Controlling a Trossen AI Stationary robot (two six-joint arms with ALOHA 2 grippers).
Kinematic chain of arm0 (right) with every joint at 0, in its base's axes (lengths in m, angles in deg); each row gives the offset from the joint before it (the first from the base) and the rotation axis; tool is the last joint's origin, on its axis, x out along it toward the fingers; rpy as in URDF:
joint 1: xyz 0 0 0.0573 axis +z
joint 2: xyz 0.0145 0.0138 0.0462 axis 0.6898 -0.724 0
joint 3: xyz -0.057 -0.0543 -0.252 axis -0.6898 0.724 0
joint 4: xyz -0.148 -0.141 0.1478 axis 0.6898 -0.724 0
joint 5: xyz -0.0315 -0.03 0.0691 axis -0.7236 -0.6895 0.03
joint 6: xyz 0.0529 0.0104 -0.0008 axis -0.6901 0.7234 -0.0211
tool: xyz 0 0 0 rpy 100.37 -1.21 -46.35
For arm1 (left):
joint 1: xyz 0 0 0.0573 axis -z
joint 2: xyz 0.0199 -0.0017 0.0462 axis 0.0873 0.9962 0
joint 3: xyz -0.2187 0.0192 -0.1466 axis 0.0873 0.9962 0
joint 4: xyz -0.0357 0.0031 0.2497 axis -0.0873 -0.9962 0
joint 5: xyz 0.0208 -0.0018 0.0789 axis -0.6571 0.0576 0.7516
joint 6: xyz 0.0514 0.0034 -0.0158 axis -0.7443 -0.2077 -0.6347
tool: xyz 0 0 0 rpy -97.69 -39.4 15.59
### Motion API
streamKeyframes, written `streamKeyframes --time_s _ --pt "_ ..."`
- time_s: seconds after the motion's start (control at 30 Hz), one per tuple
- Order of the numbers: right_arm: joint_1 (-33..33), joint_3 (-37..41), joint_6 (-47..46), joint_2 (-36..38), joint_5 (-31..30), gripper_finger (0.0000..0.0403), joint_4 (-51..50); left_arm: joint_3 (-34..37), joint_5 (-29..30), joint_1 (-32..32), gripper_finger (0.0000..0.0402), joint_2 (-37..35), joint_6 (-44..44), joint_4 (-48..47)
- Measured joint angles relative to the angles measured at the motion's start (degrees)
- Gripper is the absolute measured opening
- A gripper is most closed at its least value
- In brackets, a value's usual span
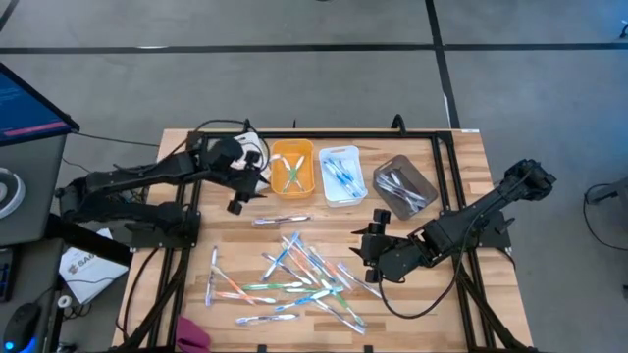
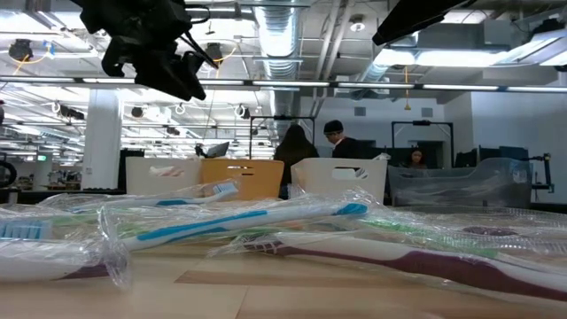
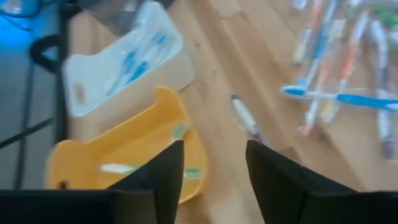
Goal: Pick & Place Toothbrushes
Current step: Put the white violet toothbrush into the black transparent bin
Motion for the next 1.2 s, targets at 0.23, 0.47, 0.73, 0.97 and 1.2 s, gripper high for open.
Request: streamKeyframes --time_s 0.23,0.47,0.73,0.97,1.2 --pt "-0.03 0.00 0.14 0.00 0.00 0.0182 -0.01 0.00 -0.10 10.79 0.0182 4.80 9.64 0.03" --pt "-0.04 -0.02 -0.19 0.00 -0.01 0.0182 0.00 0.00 -0.06 16.64 0.0180 9.95 27.38 -0.24" --pt "-0.02 -0.02 -1.37 0.00 0.00 0.0182 0.02 5.91 11.29 16.32 0.0182 11.23 38.82 -0.79" --pt "-0.02 -0.02 -1.37 0.00 -0.01 0.0182 0.00 11.32 15.37 16.26 0.0182 10.82 38.61 3.59" --pt "-0.13 -0.02 -0.63 0.00 -0.02 0.0182 -0.02 15.92 15.38 16.40 0.0182 10.82 38.96 10.72"
